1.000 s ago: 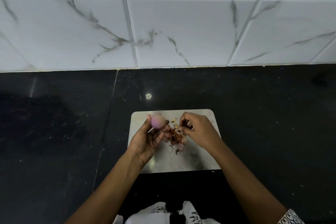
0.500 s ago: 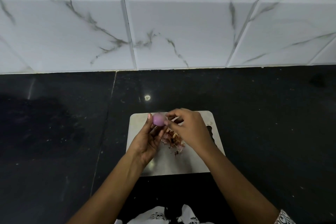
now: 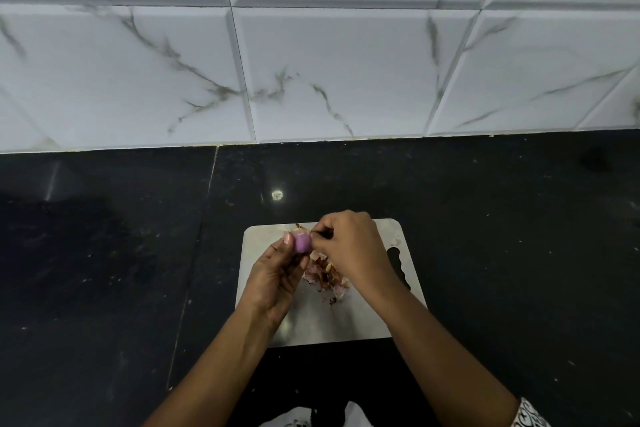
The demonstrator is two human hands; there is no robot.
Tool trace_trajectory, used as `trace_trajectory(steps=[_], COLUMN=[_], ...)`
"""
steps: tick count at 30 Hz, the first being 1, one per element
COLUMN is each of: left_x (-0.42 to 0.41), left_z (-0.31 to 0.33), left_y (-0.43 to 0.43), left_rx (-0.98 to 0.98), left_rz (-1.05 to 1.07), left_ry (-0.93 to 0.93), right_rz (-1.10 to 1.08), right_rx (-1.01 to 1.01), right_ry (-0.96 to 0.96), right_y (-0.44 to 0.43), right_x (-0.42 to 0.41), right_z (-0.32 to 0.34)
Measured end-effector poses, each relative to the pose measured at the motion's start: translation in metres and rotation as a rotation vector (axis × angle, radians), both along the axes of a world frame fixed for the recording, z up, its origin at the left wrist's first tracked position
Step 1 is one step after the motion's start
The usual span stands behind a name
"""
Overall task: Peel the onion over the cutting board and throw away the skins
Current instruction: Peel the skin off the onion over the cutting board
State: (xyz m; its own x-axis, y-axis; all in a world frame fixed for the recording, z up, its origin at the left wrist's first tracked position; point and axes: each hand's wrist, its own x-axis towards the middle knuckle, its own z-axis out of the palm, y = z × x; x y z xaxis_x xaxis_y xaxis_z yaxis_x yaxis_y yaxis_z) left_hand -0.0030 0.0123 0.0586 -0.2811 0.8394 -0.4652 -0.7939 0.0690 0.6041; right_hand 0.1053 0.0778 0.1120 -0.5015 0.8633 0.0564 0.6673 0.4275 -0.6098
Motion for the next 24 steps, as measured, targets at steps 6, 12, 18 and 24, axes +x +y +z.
trace_trajectory(steps=[6, 12, 18, 24], left_x=[0.000, -0.002, 0.002, 0.000], left_z=[-0.009, -0.007, 0.001, -0.002], left_y=[-0.001, -0.006, -0.007, -0.005], left_rx=[0.088, 0.146, 0.094, 0.068], left_rz=[0.030, -0.023, -0.025, -0.040], left_ry=[0.024, -0.019, -0.141, -0.103], right_rz=[-0.030, -0.073, -0.102, -0.071], right_rx=[0.135, -0.015, -0.169, -0.137], right_ry=[-0.101, 0.044, 0.054, 0.065], right_y=[-0.008, 0.004, 0.022, 0.014], right_x=[-0.009, -0.001, 0.017, 0.017], right_z=[-0.002, -0.004, -0.014, -0.022])
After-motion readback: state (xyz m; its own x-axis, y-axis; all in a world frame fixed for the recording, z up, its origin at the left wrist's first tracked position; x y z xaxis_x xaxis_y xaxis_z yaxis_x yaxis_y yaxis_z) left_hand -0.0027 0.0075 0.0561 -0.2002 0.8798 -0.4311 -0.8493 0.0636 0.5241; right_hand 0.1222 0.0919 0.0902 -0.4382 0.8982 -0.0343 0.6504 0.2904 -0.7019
